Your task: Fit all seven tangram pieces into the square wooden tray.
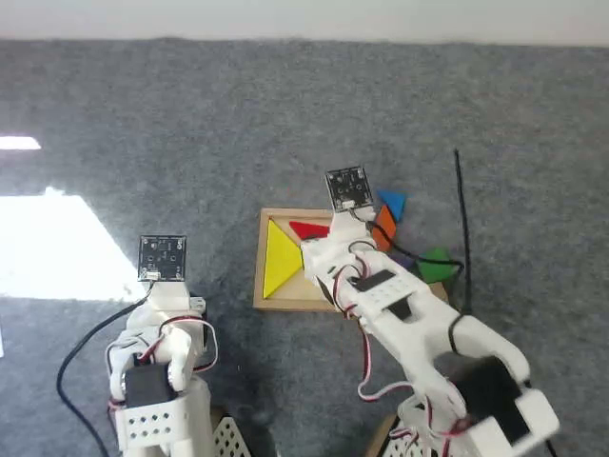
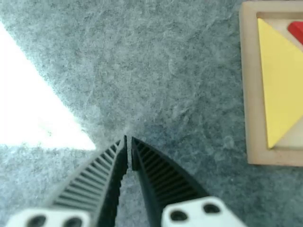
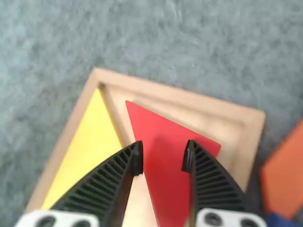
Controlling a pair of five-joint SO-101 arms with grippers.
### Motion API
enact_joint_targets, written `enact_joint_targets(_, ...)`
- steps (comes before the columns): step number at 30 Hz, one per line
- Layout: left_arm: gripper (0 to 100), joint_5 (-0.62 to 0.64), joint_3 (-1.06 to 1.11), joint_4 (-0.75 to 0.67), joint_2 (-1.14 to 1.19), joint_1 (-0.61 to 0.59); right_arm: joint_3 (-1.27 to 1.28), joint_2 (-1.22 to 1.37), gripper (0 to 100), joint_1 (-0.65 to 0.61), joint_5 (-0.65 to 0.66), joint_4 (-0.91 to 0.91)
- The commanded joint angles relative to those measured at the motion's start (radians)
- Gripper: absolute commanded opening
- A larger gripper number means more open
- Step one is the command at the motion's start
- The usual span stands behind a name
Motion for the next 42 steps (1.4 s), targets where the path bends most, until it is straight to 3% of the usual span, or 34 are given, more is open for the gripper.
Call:
enact_joint_targets(1, 1, 0.002, -0.013, 0.003, -0.018, -0.008, 0.003, -0.139, 16.5, 0.021, 0.017, 0.124)
enact_joint_targets(4, 1, 0.002, -0.013, 0.003, -0.018, -0.008, 0.005, -0.252, 16.5, 0.012, 0.000, 0.154)
enact_joint_targets(8, 1, 0.002, -0.013, 0.003, -0.018, -0.008, 0.038, -0.438, 16.5, 0.013, -0.133, 0.166)
enact_joint_targets(16, 1, 0.002, -0.013, 0.003, -0.018, -0.008, 0.058, -0.536, 16.5, -0.104, -0.141, 0.188)
enact_joint_targets(27, 1, 0.002, -0.013, 0.003, -0.018, -0.008, -0.252, -0.102, 16.9, -0.074, -0.147, 0.191)
enact_joint_targets(32, 1, 0.002, -0.013, 0.003, -0.018, -0.008, -0.456, 0.147, 16.9, -0.059, -0.138, 0.332)
enact_joint_targets(37, 1, 0.002, -0.013, 0.003, -0.018, -0.008, -0.626, 0.291, 16.9, -0.028, 0.038, 0.469)
enact_joint_targets(42, 1, 0.002, -0.013, 0.003, -0.018, -0.008, -0.652, 0.300, 16.9, 0.016, 0.078, 0.484)
